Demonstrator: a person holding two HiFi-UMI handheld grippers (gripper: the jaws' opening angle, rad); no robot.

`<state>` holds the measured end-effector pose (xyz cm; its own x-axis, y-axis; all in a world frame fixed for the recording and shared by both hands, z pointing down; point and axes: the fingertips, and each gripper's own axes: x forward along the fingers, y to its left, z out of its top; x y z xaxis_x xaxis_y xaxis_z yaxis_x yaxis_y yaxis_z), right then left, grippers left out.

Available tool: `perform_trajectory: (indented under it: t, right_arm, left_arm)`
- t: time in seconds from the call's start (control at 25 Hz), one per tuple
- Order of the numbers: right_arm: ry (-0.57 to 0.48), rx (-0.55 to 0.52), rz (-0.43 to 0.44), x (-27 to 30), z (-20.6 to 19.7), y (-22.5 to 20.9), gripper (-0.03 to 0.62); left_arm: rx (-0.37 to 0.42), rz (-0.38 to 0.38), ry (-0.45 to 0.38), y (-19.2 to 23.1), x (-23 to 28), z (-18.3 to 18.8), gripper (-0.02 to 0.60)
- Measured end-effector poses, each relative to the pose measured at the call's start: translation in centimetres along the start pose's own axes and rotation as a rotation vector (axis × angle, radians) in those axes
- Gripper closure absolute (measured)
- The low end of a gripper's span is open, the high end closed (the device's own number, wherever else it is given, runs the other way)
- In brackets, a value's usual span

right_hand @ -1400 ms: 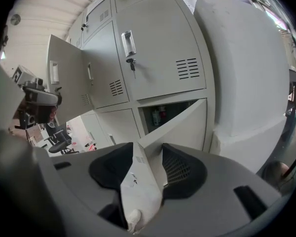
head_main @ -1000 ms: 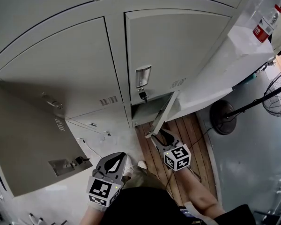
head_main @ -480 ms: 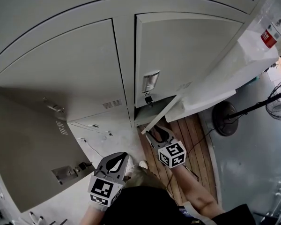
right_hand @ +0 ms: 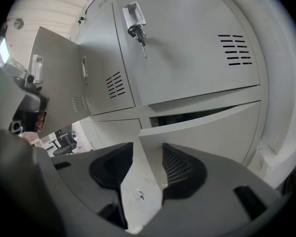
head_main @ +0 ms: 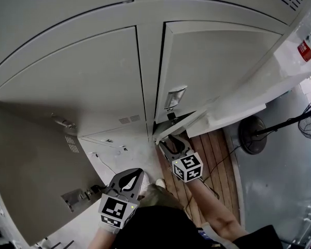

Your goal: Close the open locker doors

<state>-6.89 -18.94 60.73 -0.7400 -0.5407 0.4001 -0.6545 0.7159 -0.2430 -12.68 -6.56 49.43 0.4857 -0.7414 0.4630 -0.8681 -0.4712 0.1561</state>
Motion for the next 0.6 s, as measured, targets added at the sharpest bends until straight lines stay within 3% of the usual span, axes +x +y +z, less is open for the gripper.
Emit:
perform_trajectory:
  t: [0.6]
  right_arm:
    - [-0.015, -0.054, 0.010, 3.7, 1.6, -0.3, 0.408]
  left_arm:
    - [-0.004, 0.024, 0.002, 1.1, 0.9, 0.3, 0.575]
